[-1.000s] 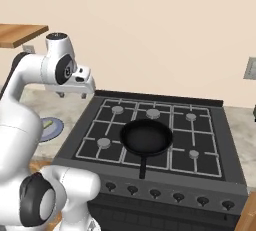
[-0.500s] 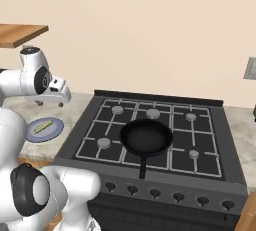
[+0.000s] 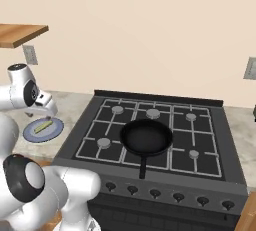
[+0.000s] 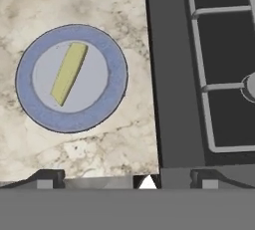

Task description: Pick up the butter stick and place it in the pan. Then turn on the burner for the pan.

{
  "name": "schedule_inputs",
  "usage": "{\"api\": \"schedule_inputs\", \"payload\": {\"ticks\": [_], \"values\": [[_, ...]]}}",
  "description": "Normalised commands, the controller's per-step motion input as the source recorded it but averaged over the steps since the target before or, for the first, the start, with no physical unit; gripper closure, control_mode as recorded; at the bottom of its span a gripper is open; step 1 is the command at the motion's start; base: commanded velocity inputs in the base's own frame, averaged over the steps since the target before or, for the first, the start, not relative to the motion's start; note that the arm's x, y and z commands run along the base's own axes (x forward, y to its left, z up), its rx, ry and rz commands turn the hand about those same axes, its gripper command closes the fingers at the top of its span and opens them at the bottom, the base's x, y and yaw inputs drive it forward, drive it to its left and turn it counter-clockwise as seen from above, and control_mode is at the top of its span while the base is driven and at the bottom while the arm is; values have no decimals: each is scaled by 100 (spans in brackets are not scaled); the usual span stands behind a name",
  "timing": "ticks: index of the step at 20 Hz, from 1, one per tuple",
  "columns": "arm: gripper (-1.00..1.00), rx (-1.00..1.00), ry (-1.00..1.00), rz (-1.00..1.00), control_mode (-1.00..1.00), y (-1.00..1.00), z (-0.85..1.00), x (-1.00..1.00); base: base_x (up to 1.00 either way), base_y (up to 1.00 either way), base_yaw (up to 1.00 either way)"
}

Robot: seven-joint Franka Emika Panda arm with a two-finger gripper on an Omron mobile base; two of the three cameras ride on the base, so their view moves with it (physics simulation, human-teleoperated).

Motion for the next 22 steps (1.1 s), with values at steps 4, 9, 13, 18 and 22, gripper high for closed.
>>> {"api": "schedule_inputs", "payload": {"ticks": [4,9,13,18,22], "values": [[-100,0,11,-3,-100,43,-37,25,0,0,0],[-100,0,12,-9,-100,45,-20,29,0,0,0],[-100,0,11,-11,-100,39,-27,25,0,0,0],[-100,-2,7,-11,-100,32,-44,21,0,0,0],[-100,-1,0,-6,-100,6,-33,19,0,0,0]]}}
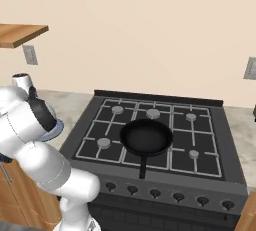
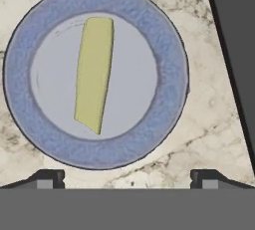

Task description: Pick up the butter stick and place it in the pan. Then turn on the burner for the pan.

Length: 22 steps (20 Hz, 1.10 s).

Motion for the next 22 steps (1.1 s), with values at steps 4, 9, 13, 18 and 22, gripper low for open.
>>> {"api": "schedule_inputs", "payload": {"ticks": [4,9,13,18,22], "values": [[-100,0,0,-3,-100,0,-32,21,0,0,0],[-100,0,0,-1,-100,0,-28,22,0,0,0],[-100,0,0,0,-100,0,-22,27,0,0,0],[-100,0,-1,0,-100,0,-25,23,0,0,0],[-100,0,-3,0,-100,0,-17,18,0,0,0]]}}
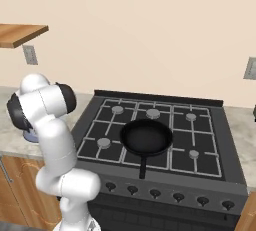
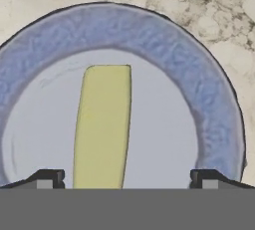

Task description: Pick up the butter stick and place it in the pan. Then turn on the burner for the pan.

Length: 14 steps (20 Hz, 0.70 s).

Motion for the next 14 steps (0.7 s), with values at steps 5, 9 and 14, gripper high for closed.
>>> {"api": "schedule_inputs", "payload": {"ticks": [5,9,14], "values": [[-100,0,0,0,-100,5,-19,15,0,0,0],[-100,0,0,0,-100,8,-22,17,0,0,0],[100,0,0,0,-100,6,-18,6,0,0,0]]}}
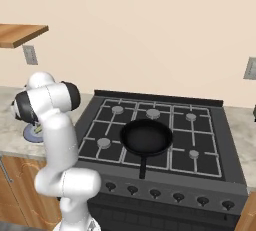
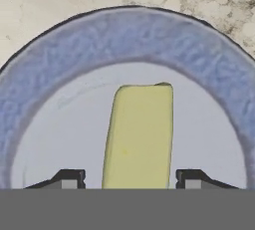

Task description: Pick up the butter stick and place it in the pan. Then turn on the burner for the pan.

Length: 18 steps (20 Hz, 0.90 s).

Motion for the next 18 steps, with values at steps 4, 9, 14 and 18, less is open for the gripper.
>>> {"api": "schedule_inputs", "payload": {"ticks": [4,9,14,18], "values": [[100,0,-7,0,-100,-1,-13,-3,0,0,0],[100,0,-23,0,-100,-36,12,-31,0,0,0],[100,0,-18,0,-100,-62,61,-19,0,0,0],[100,0,-14,-2,-100,-63,83,-11,0,0,0]]}}
